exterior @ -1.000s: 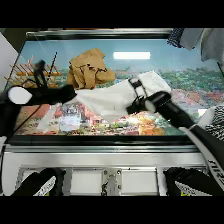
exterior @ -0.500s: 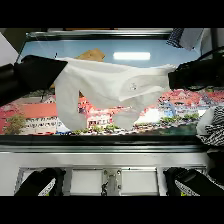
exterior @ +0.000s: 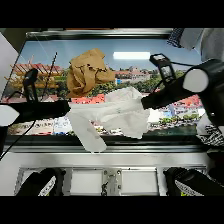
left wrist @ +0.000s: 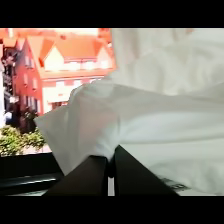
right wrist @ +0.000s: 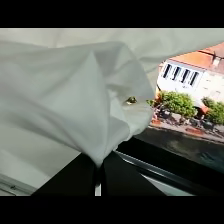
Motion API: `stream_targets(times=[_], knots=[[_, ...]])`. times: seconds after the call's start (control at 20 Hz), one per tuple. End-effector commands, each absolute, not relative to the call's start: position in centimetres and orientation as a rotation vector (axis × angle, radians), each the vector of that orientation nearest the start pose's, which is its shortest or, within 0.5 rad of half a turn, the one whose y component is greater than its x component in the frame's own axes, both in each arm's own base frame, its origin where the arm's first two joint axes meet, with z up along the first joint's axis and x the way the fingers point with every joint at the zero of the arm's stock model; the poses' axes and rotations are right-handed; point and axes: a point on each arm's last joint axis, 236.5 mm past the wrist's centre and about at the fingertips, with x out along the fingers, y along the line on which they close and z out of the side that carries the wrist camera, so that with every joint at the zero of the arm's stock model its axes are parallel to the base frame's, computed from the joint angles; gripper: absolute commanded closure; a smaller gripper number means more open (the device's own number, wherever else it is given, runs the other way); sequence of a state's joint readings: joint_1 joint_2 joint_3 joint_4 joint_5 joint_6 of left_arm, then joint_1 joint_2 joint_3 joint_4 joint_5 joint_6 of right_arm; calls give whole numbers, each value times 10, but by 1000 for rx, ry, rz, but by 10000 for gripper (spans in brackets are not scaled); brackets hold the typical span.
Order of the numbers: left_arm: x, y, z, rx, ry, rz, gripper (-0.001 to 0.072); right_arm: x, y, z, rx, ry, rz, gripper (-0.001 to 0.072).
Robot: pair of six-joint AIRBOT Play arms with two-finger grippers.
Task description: Fold the clothes and pants, and hang the long-sleeved shirts on hangers.
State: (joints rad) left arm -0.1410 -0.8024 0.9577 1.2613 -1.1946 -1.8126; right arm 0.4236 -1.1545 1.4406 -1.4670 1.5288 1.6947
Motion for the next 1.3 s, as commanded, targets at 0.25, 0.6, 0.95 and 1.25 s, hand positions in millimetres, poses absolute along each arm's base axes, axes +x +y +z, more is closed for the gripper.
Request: stream_targets(times=[0.25,0.6,0.95,1.25], knots=[[367,-118,116,-348,1034,-216,100,352,194,94,61,1207,339,695],[294,-271,85,-69,1084,-525,100,352,195,94,76,1209,332,695],[300,-310,6,221,1168,-421,100,350,194,94,72,1219,332,694],[325,-273,-25,243,1265,-269,174,346,192,92,57,1235,331,694]])
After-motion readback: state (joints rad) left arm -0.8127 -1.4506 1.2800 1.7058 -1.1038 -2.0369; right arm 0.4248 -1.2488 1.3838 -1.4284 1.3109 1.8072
